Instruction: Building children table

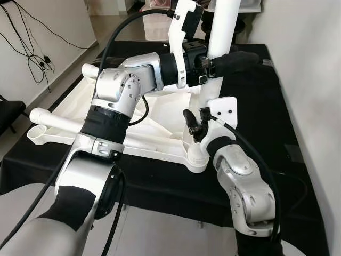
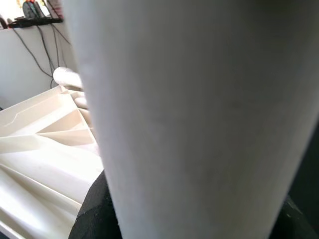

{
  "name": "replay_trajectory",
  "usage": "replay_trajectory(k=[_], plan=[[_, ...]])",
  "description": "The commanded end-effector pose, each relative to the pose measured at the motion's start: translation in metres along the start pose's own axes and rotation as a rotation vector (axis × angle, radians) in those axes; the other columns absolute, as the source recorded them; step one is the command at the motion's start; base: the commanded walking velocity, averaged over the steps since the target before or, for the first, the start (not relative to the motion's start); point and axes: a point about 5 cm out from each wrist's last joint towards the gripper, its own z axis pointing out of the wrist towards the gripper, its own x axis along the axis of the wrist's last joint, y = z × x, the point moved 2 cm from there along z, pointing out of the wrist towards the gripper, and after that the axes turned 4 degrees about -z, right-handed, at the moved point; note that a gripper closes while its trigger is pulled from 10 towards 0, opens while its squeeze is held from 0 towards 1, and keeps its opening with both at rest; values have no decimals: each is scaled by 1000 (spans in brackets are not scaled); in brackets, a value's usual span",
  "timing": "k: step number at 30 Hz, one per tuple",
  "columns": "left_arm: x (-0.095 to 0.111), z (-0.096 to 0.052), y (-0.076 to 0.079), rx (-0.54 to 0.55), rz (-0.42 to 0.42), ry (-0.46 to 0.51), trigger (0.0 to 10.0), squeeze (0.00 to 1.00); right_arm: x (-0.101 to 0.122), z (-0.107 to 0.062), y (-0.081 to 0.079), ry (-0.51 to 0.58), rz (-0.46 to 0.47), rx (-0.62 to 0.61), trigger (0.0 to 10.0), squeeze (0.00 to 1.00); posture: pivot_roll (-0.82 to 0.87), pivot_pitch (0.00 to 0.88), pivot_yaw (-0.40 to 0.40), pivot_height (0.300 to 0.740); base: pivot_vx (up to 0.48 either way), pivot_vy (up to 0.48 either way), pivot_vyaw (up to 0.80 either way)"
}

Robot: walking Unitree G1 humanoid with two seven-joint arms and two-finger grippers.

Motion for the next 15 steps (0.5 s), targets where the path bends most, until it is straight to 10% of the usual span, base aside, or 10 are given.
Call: replay_trajectory(k=[1, 12, 14, 15], plan=[[2, 4, 6, -43, -8, 1, 0, 0, -33, -5, -13, -179, 52, 22, 0, 0, -23, 169, 60, 740, 0, 0, 0], [-2, 7, 11, -82, -1, -33, 0, 0, -27, -3, -14, -147, 47, 42, 0, 0, -30, 178, 55, 740, 0, 0, 0], [-2, 7, 12, -84, 0, -38, 0, 0, -25, -2, -16, -131, 53, 59, 1686, 0, -29, 177, 55, 740, 0, 0, 0], [-3, 7, 12, -85, 1, -41, 0, 0, -20, -1, -19, -103, 56, 92, 10000, 0, -29, 178, 56, 740, 0, 0, 0]])
